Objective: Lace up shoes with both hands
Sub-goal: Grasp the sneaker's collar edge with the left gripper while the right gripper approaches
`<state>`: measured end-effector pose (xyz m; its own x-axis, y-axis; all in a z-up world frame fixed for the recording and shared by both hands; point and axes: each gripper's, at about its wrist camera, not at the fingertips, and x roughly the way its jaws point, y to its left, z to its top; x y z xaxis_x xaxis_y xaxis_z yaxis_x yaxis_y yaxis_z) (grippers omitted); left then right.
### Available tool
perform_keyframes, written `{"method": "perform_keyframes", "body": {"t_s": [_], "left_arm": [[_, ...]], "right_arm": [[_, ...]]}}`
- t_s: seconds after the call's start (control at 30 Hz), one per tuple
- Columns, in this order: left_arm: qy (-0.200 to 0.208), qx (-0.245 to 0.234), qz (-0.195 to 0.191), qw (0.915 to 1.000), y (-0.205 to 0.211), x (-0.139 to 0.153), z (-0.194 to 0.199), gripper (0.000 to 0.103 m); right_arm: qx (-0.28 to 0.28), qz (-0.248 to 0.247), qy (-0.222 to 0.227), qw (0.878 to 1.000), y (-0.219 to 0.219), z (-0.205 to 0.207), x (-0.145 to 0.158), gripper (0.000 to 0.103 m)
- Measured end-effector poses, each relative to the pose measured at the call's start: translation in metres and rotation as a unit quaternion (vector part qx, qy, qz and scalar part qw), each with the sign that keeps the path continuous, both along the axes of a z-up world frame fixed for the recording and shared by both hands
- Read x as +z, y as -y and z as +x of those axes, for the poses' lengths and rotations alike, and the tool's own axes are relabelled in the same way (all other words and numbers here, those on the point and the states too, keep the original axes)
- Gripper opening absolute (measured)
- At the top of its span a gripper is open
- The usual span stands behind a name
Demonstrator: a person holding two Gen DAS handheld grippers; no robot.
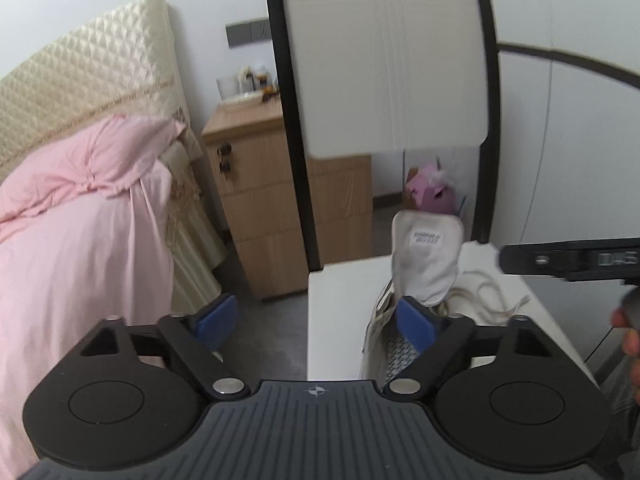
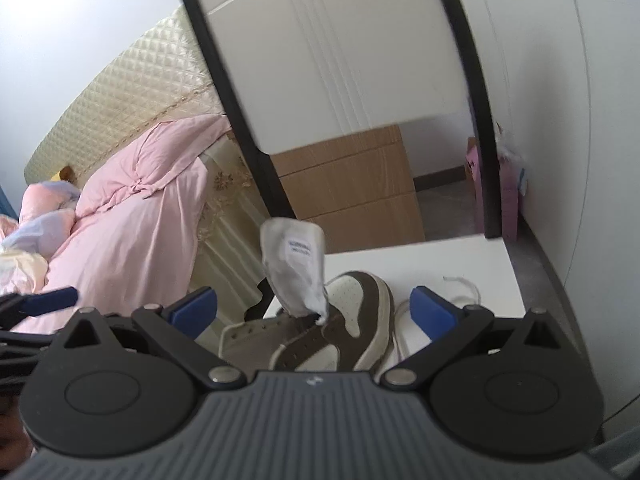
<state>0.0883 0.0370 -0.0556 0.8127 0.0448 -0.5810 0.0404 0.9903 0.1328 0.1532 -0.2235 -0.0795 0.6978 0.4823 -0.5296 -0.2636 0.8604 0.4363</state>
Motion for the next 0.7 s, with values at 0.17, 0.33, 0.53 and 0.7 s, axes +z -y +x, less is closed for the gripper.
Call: {"method": "perform_keyframes", "body": {"t_s": [0.17, 0.33, 0.53, 0.7], "left_arm": [[-0.029, -0.014, -0.03, 0.999, -0.004, -0.022, 0.028, 0.075], [-0.044, -0.013, -0.047, 0.9978, -0.012, -0.045, 0.049, 0.071], [-0.051, -0.05, -0.111, 0.9913, -0.024, -0.069, 0.053, 0.059], [-0.063, -0.062, -0.134, 0.987, -0.03, -0.082, 0.055, 0.039]], "right_arm": [[-0.008, 0.015, -0.041, 0.999, 0.002, 0.01, -0.017, 0.103], [-0.007, 0.018, -0.06, 0.998, -0.006, 0.018, -0.028, 0.103], [-0.005, 0.022, -0.083, 0.996, -0.016, 0.027, -0.041, 0.103], [0.017, 0.008, -0.082, 0.996, -0.028, 0.027, -0.051, 0.101]]}}
